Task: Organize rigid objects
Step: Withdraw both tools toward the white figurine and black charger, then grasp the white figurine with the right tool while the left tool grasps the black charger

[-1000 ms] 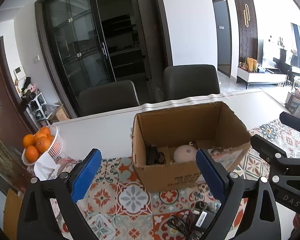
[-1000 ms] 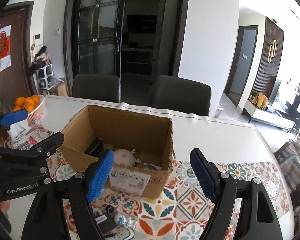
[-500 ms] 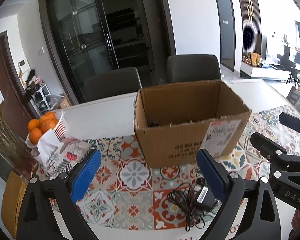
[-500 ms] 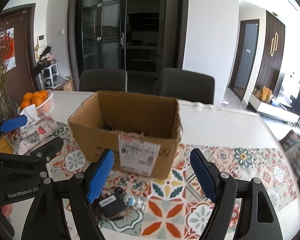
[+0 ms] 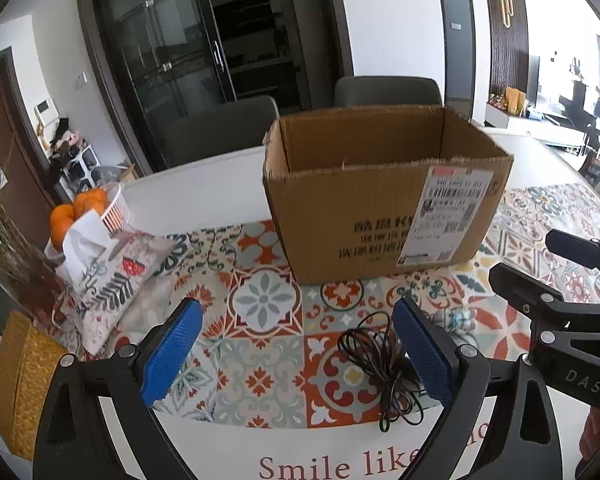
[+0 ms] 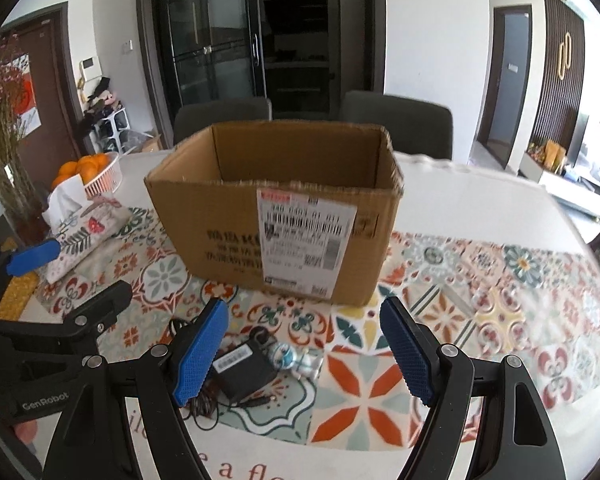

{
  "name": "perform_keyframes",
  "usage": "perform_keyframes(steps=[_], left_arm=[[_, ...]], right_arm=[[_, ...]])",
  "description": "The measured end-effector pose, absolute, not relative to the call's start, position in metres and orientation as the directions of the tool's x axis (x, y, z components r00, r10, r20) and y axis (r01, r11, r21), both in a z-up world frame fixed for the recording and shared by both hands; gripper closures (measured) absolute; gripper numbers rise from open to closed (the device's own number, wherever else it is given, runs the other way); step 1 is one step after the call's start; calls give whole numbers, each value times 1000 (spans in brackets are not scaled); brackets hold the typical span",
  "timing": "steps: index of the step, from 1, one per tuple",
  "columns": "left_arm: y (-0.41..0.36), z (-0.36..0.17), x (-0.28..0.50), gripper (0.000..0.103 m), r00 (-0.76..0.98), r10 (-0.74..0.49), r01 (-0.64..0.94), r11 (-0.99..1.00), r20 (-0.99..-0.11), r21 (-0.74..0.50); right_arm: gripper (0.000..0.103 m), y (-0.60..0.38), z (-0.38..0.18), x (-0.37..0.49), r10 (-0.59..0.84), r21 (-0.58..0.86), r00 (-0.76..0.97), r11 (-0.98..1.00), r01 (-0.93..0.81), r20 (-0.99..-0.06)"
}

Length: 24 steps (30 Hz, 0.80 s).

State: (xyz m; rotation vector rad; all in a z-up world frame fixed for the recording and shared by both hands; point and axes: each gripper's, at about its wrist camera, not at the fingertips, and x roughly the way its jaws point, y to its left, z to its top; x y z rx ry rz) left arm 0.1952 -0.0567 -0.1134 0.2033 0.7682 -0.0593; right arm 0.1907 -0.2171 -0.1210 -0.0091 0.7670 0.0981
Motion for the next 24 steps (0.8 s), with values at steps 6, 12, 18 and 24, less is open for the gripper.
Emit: perform_keyframes(steps=[6, 12, 18, 24], left_arm=[[-59, -134, 197, 6, 699, 43, 129, 974, -713, 185], [-63, -150, 200, 6, 691, 68, 136, 966, -720, 221], [-65, -165, 206, 6, 663, 70, 145, 965, -746, 219], [-63, -174, 207, 6, 643, 71, 148, 965, -763, 215]], right_arm=[[25, -218, -150, 200, 118, 74, 665, 993, -93, -738], [28, -223, -171, 209, 126, 113, 627, 992, -61, -769], [31, -225, -189, 222, 125, 141, 594, 990, -19, -794], [36, -227, -206, 234, 133, 167, 545, 986, 13, -828]])
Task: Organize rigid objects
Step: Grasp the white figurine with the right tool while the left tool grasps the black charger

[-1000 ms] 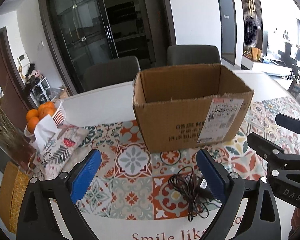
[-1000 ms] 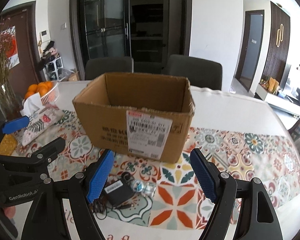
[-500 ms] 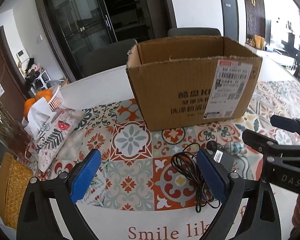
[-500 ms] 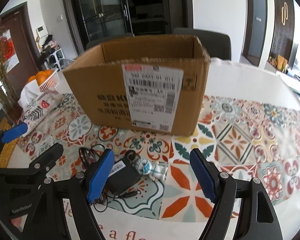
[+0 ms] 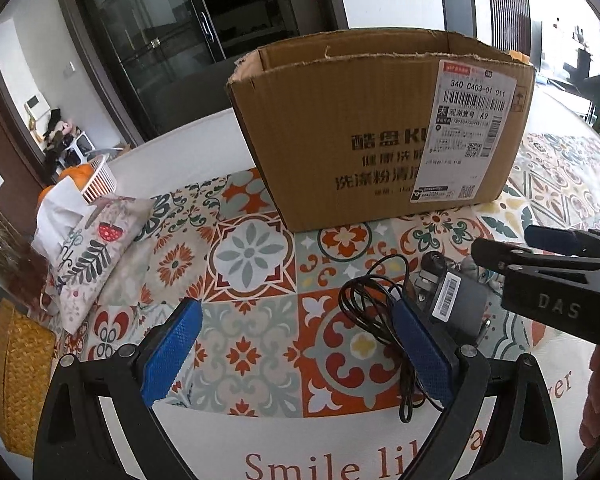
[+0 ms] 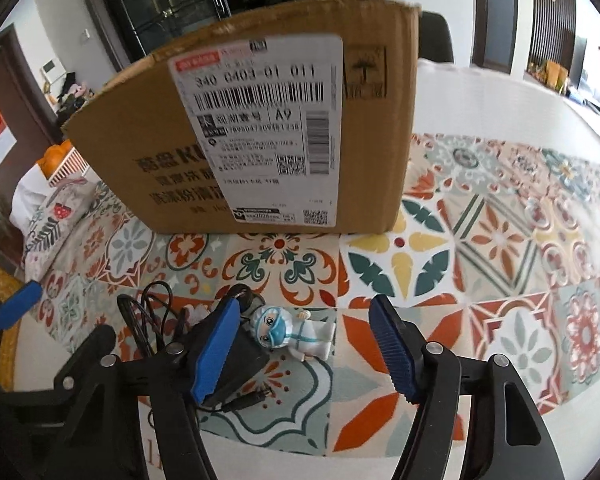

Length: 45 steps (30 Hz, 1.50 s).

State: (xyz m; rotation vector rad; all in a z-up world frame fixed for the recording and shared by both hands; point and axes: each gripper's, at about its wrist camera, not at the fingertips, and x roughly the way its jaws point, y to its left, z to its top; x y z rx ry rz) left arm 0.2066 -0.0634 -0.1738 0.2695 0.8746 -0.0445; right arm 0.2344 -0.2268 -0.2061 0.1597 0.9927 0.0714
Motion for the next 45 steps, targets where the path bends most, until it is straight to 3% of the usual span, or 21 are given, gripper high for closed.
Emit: perform_keyframes(steps=[13, 16, 19, 31, 39, 45], left_arm=[[-62, -178, 209, 6, 639, 94, 141, 961, -764, 236], [-64, -178, 207, 6, 643, 101, 146, 957, -759, 251], [-65, -178, 205, 6, 643, 102, 149, 956, -759, 254], [-75, -172, 193, 6, 649, 43, 180, 961, -760, 209], [-95, -165, 183, 6, 662, -51, 284, 940, -748, 187], [-114, -166, 177, 17, 633, -163, 432, 886, -756, 171]], right_arm=[[45, -223, -232, 246, 139, 171, 465, 985, 27, -874], [52, -219, -235, 246, 133, 161, 475, 987, 19, -870], [65, -217, -235, 246, 121, 146, 477, 989, 16, -870], [65, -228, -222, 222, 144, 164, 509, 987, -6, -849], [65, -245, -197, 196, 112, 138, 546, 990, 8, -830], [65, -252, -188, 179, 89, 120, 559, 993, 18, -825]])
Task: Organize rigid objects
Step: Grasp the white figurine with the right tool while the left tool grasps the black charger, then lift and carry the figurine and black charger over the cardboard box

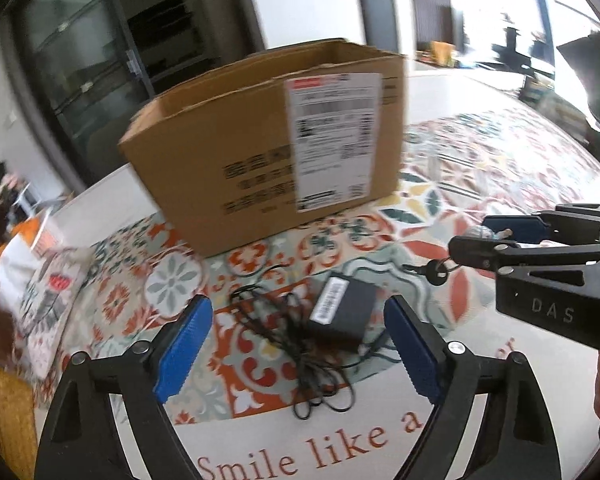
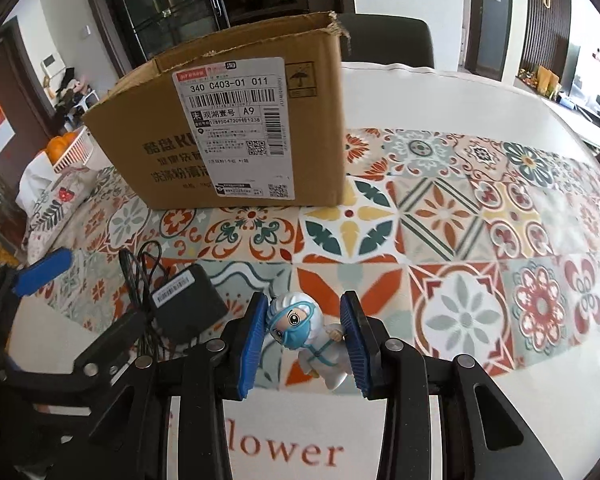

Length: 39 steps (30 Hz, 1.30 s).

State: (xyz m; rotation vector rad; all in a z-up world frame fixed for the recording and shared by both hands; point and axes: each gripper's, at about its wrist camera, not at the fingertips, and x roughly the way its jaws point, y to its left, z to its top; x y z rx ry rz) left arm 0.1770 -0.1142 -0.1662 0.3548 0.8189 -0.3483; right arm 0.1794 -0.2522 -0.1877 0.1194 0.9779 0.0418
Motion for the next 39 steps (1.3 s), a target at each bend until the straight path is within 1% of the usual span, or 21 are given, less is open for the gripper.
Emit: perform_keyframes(steps=[3, 5, 7, 10, 12, 13, 14, 18, 28, 31, 39], left_arm=[[-121, -170, 179, 25, 602, -203, 489, 858, -772, 156], [-125, -175, 181, 34, 581, -220, 519, 842, -784, 148], [-128, -182, 185, 38, 553, -235, 546, 827, -799, 135], [-131, -188, 189, 39, 531, -241, 561, 819, -812, 124], [-132, -195, 195, 42, 512, -240, 567, 816, -825, 114], [-132, -198, 196, 47, 502, -234, 568, 815, -832, 114], [-132, -201, 199, 49, 487, -235, 572, 813, -841, 105], [-133, -212, 205, 52, 438, -244, 574, 817, -865, 60], [-139, -218, 210, 56, 438, -240, 557, 829, -866, 52], [-135, -213, 210, 62, 439, -250, 537, 843, -863, 29], [-118, -193, 200, 62, 468, -276, 491, 871, -839, -13]], right_arm=[[65, -254, -185, 174, 84, 122, 547, 992, 33, -833], [65, -254, -185, 171, 77, 120, 542, 992, 45, -837], [65, -254, -188, 171, 73, 120, 534, 991, 54, -842], [65, -254, -191, 171, 77, 128, 523, 990, 62, -849], [65, -253, -193, 171, 79, 131, 520, 989, 64, -851], [65, -253, -195, 172, 80, 133, 516, 989, 66, -853], [65, -253, -196, 173, 84, 138, 512, 988, 68, -855], [65, -251, -198, 175, 87, 142, 513, 988, 68, -854], [65, -249, -199, 179, 92, 149, 519, 986, 69, -850], [65, -250, -197, 178, 93, 150, 521, 986, 69, -849], [65, -247, -177, 173, 95, 148, 557, 988, 52, -825]])
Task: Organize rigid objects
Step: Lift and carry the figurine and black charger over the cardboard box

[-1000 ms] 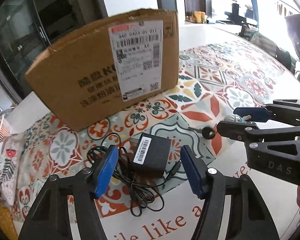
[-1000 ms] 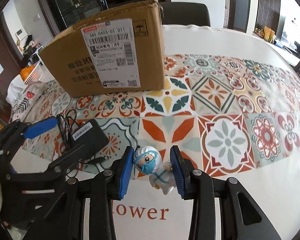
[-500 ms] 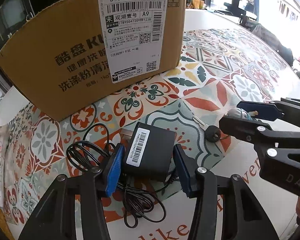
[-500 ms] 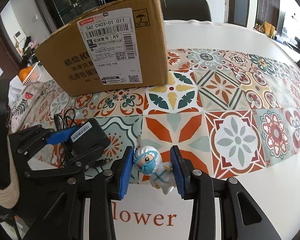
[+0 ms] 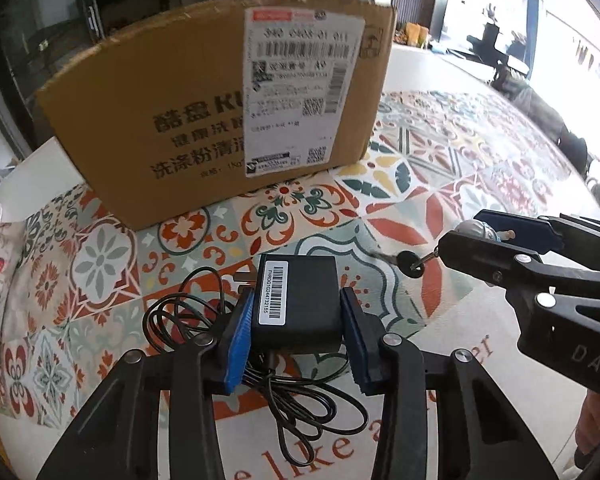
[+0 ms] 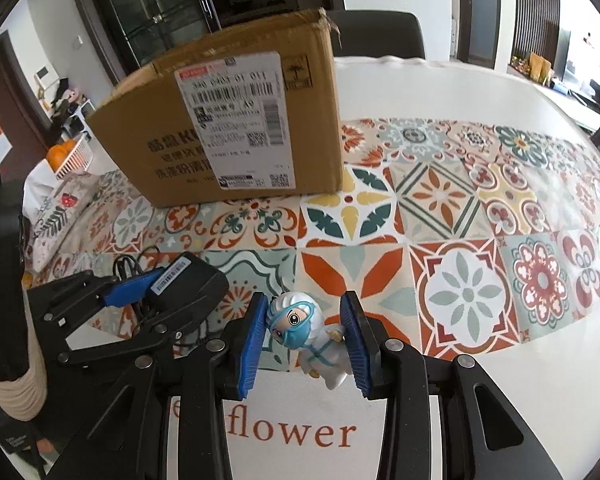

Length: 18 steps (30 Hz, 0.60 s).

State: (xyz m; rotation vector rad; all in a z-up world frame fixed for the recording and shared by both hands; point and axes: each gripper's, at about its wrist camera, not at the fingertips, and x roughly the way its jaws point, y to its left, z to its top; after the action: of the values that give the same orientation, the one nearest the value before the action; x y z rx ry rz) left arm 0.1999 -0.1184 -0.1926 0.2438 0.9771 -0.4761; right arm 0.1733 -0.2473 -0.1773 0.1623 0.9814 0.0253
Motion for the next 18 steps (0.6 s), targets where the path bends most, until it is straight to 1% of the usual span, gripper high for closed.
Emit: perform_keyframes(steps=[7, 18], left_arm=[[-104, -171, 191, 62, 512, -287, 452, 892, -810, -31], [-87, -123, 184, 62, 607, -301, 390, 919, -735, -55]], right_arm=[[65, -242, -155, 168, 100, 145, 593, 989, 29, -799], [65, -233, -112, 163, 103, 136, 661, 991, -2, -744]])
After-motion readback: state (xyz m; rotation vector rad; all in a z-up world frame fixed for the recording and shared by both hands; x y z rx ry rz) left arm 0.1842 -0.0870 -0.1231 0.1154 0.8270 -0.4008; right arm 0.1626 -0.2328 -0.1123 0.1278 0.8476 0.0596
